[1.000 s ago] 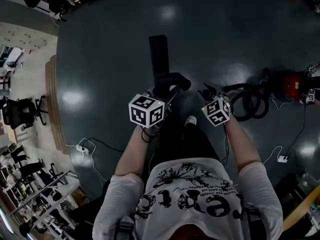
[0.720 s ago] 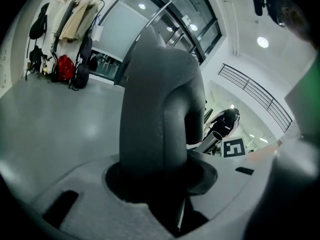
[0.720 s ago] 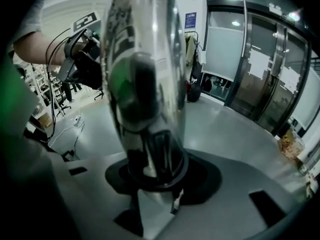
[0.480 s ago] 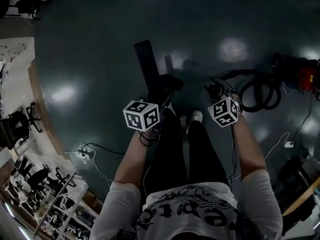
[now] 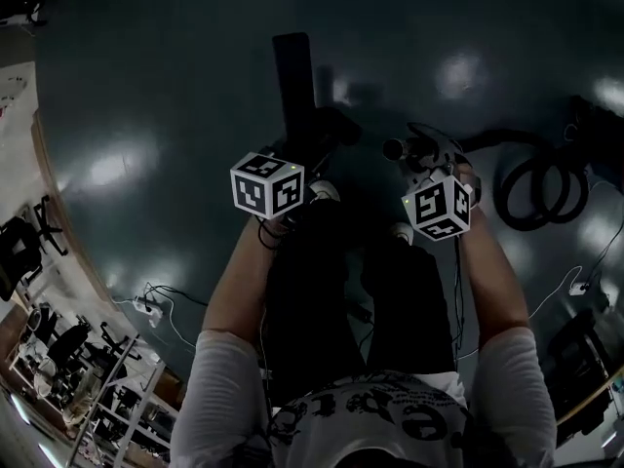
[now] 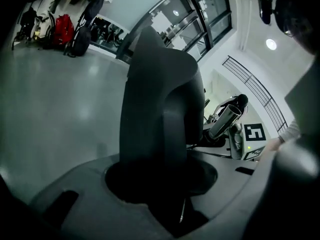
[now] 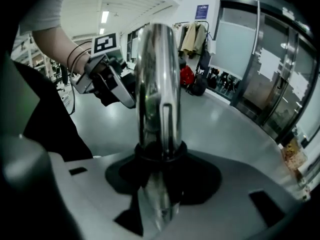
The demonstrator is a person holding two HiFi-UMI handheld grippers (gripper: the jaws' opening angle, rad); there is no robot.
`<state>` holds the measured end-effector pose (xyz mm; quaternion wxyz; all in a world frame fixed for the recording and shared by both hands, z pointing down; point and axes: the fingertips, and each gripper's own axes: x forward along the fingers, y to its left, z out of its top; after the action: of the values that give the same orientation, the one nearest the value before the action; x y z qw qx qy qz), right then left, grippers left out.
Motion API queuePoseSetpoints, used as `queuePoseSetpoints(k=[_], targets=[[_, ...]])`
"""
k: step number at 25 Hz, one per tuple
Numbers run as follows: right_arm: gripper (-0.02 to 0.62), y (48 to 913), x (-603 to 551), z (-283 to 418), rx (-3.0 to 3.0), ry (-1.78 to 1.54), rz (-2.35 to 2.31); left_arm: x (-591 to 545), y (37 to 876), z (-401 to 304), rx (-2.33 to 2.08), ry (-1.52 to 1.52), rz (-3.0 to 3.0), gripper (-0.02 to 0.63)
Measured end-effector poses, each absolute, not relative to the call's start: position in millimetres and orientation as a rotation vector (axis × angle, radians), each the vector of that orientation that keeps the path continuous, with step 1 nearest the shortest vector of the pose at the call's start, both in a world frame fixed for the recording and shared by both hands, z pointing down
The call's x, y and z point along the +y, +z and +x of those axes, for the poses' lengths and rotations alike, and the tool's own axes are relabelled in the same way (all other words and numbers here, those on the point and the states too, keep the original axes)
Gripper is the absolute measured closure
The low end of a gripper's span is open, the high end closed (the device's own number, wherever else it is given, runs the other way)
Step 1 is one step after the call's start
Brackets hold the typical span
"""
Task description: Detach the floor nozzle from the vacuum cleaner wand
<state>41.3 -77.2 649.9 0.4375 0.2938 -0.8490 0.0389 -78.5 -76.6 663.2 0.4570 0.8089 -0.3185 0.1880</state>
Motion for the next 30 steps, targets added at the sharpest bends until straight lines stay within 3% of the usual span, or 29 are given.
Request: queuePoseSetpoints(k=[7,17,30], targets=[[0.428,794,-119,20,-2.127,0.017,0.667,-119,817,-112,-0.882,0.443,1.991,0.465],[0.431,984,-105,22,-2.046,0.255,0.463,-101,1001,-119,-0.928,0.457,1.805,0.465],[0.43,1073,-65,35,-1.916,0.368,0.349,-70,1077,-111,-0.875,0.628,1.616,0.463]])
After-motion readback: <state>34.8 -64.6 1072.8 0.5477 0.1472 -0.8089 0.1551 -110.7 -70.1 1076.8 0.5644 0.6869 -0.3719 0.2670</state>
